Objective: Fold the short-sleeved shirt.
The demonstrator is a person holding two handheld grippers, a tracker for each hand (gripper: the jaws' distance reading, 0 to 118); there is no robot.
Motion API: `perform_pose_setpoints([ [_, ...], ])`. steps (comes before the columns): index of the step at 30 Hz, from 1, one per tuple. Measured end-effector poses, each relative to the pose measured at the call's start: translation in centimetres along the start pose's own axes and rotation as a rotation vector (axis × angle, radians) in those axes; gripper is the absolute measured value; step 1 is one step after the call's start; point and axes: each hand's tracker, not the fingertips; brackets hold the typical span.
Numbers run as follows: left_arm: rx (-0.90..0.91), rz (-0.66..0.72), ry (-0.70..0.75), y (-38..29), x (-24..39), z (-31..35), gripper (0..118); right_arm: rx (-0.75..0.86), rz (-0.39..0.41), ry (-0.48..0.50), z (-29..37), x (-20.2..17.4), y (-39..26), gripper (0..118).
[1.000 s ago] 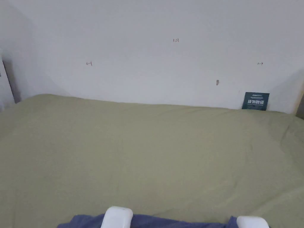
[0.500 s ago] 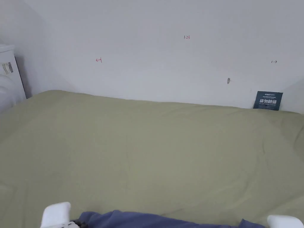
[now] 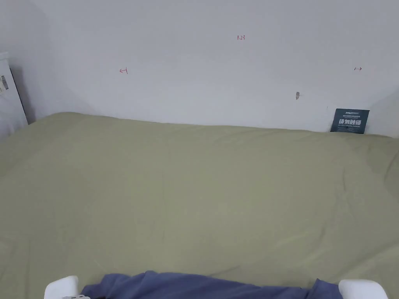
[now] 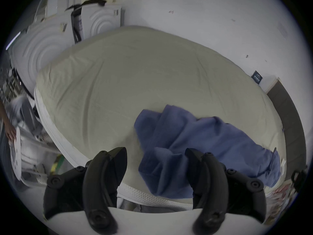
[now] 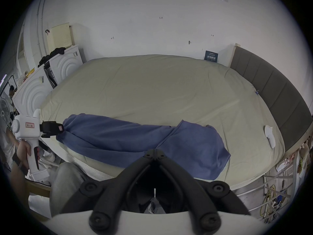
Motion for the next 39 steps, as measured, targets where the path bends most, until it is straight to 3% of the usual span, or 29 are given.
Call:
perform_pose_setpoints([
  [2, -0.039, 0.139, -0.085, -0.3, -0.7, -1.3, 80, -0.007, -0.002, 0.002, -0.1, 0.0, -0.2, 1],
  [4, 0.042, 0.238, -0.100, -1.0, -0.9, -1.3, 80, -0.013, -0.004, 0.006, -0.2, -0.1, -0.3, 1],
  [7, 0.071, 0.236, -0.112, -1.4, -1.5, -1.2, 78, -0.026, -0.005, 0.014, -0.4, -0.2, -0.5, 1],
  [8, 0.087, 0.224, -0.129, -1.5, -1.7, -0.9, 63, -0.028, -0.004, 0.015, -0.4, -0.3, -0.6, 1],
  [9, 0.089, 0.227, -0.164, -1.6, -1.9, -0.9, 16, -0.029, -0.001, 0.015, -0.5, -0.3, -0.7, 1],
  [10, 0.100, 0.241, -0.242, -1.7, -1.6, -0.4, 8, -0.033, 0.002, 0.014, -0.6, -0.3, -0.8, 1],
  [12, 0.106, 0.229, -0.186, -1.7, -1.0, 0.2, 8, -0.042, 0.000, 0.014, -0.7, -0.4, -0.9, 1],
  [16, 0.224, 0.101, -0.247, -1.3, 0.4, 2.4, 8, -0.037, -0.019, 0.027, -0.1, 0.2, -1.0, 1],
  [23, 0.300, -0.186, -0.373, -1.8, 8.3, 7.8, 8, -0.006, -0.067, 0.001, 0.9, 1.8, -0.5, 1],
  [27, 0.334, -0.443, -0.418, -4.2, 14.3, 9.5, 8, 0.005, -0.098, -0.021, 1.6, 3.0, -0.6, 1],
  [33, 0.273, -0.773, -0.527, -7.8, 23.6, 8.1, 8, 0.027, -0.153, -0.052, 3.3, 5.2, -0.8, 1],
  [39, 0.192, -0.955, -0.597, -12.2, 30.5, 5.3, 8, 0.053, -0.186, -0.135, 5.3, 7.6, -1.3, 1],
])
